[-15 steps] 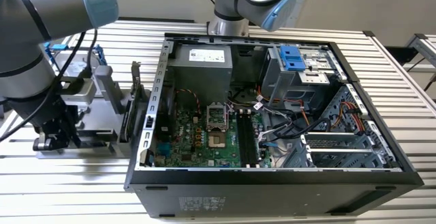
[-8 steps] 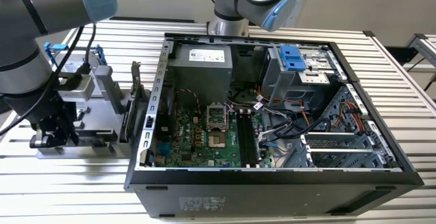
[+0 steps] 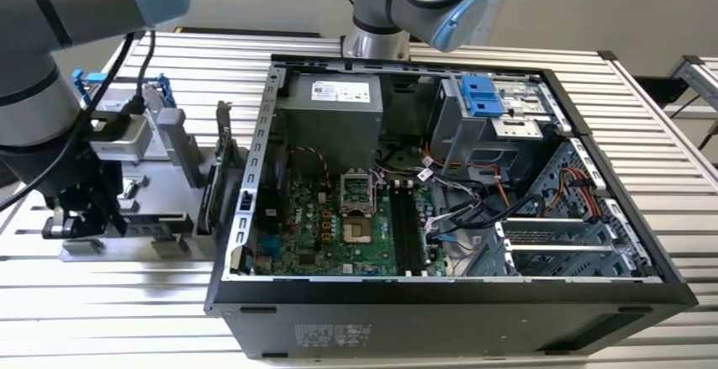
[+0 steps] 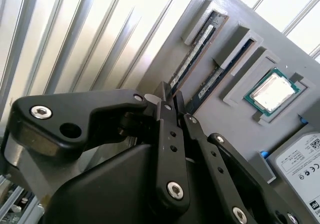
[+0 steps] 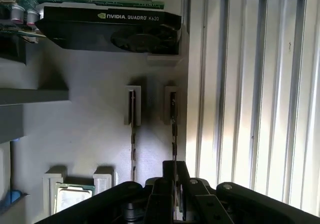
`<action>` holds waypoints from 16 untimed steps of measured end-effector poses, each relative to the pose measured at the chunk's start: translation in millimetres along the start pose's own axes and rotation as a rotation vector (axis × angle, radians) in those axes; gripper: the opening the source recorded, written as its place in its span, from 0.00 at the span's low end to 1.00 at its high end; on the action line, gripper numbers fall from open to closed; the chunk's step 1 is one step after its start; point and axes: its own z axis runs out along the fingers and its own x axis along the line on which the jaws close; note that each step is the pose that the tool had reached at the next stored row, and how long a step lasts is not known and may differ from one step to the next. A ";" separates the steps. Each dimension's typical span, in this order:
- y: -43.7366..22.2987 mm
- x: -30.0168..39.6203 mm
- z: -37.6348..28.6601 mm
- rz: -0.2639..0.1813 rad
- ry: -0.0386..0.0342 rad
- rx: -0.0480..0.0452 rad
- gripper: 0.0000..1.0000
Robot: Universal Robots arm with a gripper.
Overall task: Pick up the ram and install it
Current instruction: 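Pick up the ram and move it above insertion slot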
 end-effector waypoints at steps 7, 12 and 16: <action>0.0 -0.5 -9.6 0.000 0.0000 0.0000 0.00; 0.1 -0.7 -12.4 0.000 -0.0009 0.0000 0.00; 0.0 -0.8 -16.0 0.000 -0.0009 0.0000 0.00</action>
